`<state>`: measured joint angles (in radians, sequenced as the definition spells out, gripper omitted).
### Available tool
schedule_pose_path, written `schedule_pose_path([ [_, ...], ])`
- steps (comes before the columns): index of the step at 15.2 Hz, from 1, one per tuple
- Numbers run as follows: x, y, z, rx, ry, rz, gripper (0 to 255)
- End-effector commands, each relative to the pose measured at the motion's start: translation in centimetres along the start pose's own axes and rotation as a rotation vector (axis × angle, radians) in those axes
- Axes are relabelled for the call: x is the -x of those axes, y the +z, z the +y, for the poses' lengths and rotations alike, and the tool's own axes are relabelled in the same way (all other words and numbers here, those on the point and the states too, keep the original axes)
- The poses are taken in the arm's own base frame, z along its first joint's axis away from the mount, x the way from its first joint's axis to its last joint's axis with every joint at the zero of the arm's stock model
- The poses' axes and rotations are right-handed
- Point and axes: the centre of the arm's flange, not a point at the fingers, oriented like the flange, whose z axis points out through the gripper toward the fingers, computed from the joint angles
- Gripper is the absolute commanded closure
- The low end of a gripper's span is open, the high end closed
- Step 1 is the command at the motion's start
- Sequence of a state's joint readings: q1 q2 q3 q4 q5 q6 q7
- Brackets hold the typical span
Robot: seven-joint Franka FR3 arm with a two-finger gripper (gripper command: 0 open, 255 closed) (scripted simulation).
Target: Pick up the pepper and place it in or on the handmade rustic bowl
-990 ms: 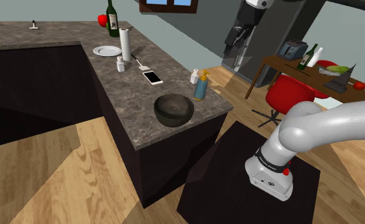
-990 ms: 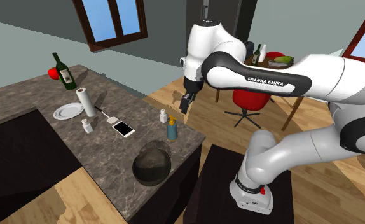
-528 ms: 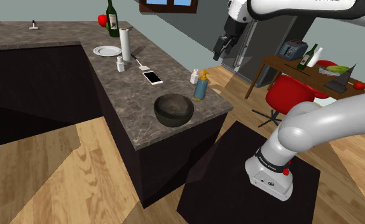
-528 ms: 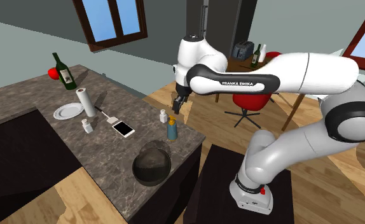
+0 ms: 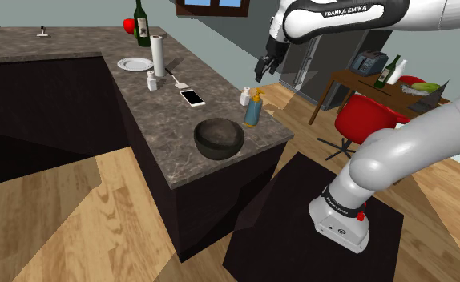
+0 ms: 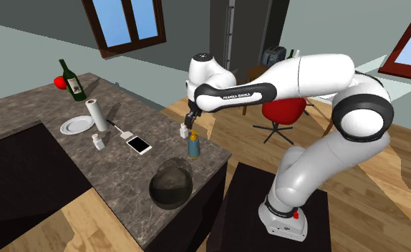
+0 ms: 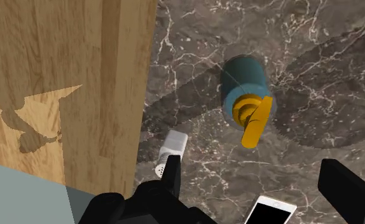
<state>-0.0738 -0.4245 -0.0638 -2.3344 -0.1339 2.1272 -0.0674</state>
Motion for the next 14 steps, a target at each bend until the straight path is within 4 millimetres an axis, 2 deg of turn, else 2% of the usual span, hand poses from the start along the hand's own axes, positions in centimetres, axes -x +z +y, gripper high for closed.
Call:
schedule_pose_path([
  [1,-1.3,2.2,1.0,0.004,0.002,0.004,0],
  [14,-10.2,15.1,7.3,0.025,0.019,0.021,0],
])
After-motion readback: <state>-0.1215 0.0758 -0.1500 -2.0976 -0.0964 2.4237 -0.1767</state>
